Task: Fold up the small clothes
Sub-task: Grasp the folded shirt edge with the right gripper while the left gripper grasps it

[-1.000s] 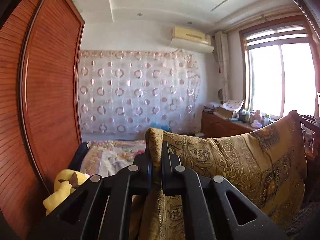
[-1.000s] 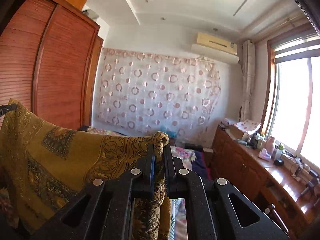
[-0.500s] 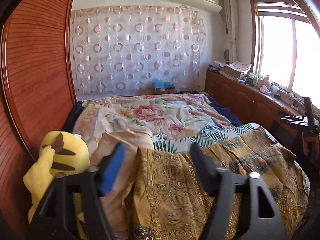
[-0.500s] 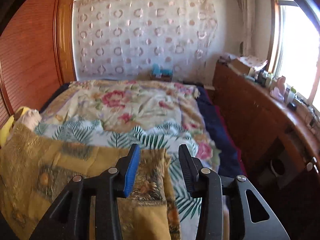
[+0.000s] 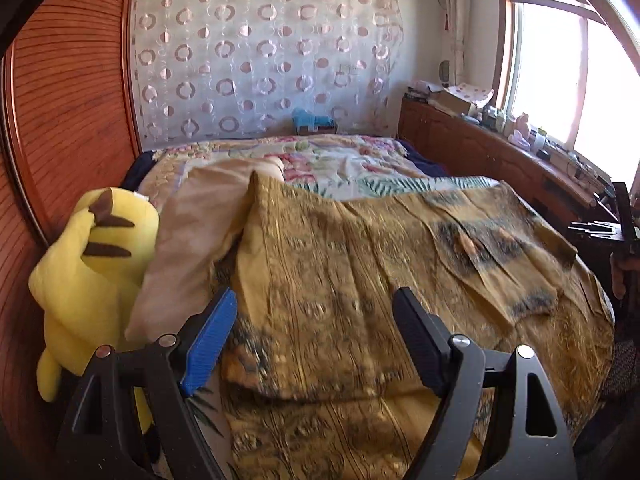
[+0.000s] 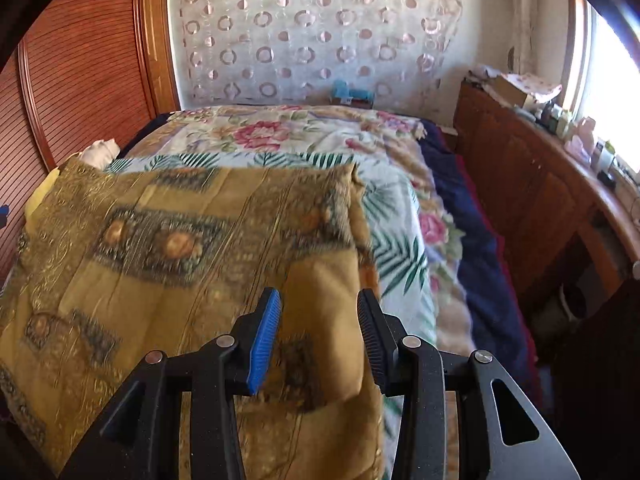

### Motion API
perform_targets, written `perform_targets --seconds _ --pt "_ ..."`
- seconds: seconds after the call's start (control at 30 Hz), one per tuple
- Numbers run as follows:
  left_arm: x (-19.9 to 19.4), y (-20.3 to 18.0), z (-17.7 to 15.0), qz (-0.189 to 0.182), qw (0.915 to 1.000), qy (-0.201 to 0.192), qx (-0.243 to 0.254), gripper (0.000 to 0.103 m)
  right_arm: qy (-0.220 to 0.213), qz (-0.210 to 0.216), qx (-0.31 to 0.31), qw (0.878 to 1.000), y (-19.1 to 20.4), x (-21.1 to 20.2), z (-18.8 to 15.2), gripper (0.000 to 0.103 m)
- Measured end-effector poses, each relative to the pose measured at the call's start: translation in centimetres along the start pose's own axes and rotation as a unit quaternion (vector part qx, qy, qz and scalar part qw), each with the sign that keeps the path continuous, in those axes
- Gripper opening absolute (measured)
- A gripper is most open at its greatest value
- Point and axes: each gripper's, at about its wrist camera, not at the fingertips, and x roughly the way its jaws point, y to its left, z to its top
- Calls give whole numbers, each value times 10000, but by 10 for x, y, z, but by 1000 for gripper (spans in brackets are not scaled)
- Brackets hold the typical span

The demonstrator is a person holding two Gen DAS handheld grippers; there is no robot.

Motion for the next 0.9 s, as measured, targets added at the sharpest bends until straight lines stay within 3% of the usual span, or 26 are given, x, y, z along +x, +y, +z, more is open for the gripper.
perform_targets --seconds 0.33,0.4,0.5,0.53,0.77,0.9 --pt "3 -1 -33 23 9991 410 -50 81 342 -87 173 9992 -28 14 9 42" --pt "2 1 -36 29 9991 415 -74 81 357 -109 149 9992 -27 17 15 34" --pt "1 3 -41 55 9990 417 -119 81 368 -19 64 9993 -25 18 16 12" --pt "0 4 -42 56 9990 416 -144 81 338 65 42 9994 -24 17 19 9" --pt "-9 4 -42 121 9996 236 -126 81 271 -68 9 9996 -25 10 15 9" --pt "-8 8 -38 259 9993 228 -135 62 203 -42 102 9997 -30 6 16 9"
